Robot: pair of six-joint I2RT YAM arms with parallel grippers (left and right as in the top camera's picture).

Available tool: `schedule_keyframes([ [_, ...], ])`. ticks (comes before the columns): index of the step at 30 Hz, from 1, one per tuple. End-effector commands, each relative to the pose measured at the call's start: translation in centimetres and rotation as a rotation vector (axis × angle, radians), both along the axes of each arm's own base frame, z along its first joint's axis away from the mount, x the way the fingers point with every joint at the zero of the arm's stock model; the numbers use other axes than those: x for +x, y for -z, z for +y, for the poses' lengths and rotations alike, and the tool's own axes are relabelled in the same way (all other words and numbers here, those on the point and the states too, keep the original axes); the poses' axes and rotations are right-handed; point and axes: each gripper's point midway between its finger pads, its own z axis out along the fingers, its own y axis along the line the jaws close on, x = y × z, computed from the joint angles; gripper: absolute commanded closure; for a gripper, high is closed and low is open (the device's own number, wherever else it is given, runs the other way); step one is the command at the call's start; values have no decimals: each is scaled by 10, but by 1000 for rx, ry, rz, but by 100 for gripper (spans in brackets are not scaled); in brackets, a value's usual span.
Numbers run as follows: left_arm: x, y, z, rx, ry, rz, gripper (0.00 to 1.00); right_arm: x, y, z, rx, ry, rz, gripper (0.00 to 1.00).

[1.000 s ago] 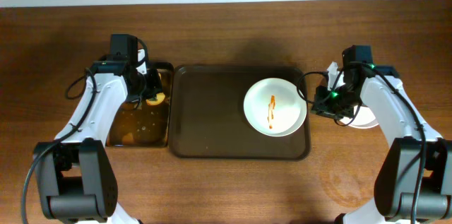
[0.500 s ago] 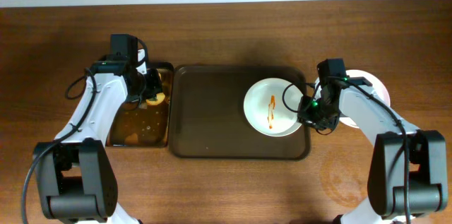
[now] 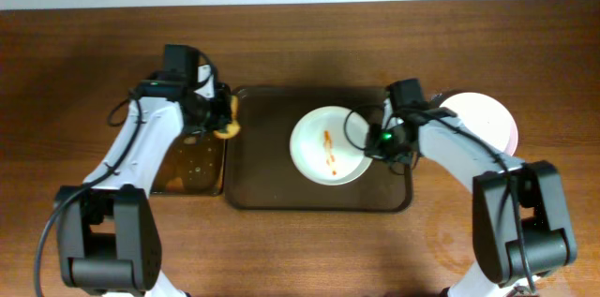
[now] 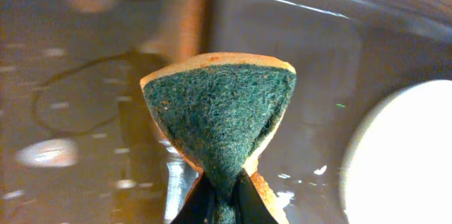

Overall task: Clean dirty plates on tray and stack at the side
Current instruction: 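Scrub the last plate with the sponge in the left gripper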

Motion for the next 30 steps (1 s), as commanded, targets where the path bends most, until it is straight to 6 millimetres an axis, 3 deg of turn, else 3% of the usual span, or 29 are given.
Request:
schedule_keyframes([
  [1,-14,-3,-61,-88,199,-12,100,-7,7,12,-16,22,30,96],
  [5,-38,23,-114,-120,278,84,100,-7,7,11,-15,30,35,96],
  [8,-53,32,-168,-244,404,103,100,-8,8,11,-15,30,36,95],
  [13,-61,46,-207,-298,430,113,100,-8,8,11,-16,30,38,95],
  [15,-59,48,-215,-317,398,118,100,-9,8,11,-17,29,42,95],
  [23,-57,68,-224,-362,290,191,100,-9,8,11,-17,30,43,95],
  [25,-54,79,-211,-283,254,191,100,-9,8,11,-17,30,43,95],
  [27,-53,94,-185,-127,192,192,100,-10,8,11,-18,29,46,95],
  [30,-46,100,-165,-17,163,163,100,-11,8,10,-19,29,50,96],
])
